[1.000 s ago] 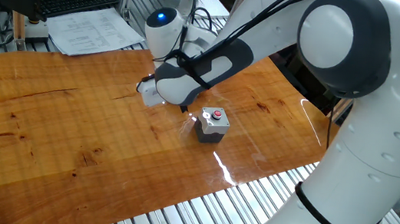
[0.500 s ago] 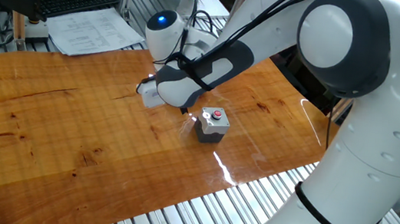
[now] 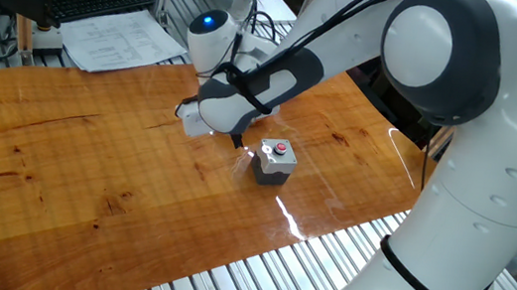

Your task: Drop coins into a piggy bank

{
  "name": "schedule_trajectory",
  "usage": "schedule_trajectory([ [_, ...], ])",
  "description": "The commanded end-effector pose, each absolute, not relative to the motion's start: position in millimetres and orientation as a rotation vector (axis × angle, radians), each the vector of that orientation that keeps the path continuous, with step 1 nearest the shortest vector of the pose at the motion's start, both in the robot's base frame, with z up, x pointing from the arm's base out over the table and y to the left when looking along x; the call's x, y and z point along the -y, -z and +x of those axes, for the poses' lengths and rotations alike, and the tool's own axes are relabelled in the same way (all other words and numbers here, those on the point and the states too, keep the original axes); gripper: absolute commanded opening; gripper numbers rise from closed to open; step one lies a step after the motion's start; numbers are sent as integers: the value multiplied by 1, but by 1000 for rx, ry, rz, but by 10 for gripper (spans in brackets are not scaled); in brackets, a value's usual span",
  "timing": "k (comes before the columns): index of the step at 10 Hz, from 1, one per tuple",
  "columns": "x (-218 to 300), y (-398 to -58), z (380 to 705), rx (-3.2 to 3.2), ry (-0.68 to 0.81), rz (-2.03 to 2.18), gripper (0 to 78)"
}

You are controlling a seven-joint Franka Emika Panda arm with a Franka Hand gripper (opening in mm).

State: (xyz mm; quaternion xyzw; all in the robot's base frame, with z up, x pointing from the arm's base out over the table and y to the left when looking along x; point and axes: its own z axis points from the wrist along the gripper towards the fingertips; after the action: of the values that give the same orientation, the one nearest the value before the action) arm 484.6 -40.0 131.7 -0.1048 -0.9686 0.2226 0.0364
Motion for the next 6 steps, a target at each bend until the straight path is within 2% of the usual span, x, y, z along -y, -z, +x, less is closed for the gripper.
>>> schedule_trajectory([
  [1, 40, -132, 485, 2956, -697, -325, 0],
  [6, 42, -129, 477, 2945, -749, -302, 0],
])
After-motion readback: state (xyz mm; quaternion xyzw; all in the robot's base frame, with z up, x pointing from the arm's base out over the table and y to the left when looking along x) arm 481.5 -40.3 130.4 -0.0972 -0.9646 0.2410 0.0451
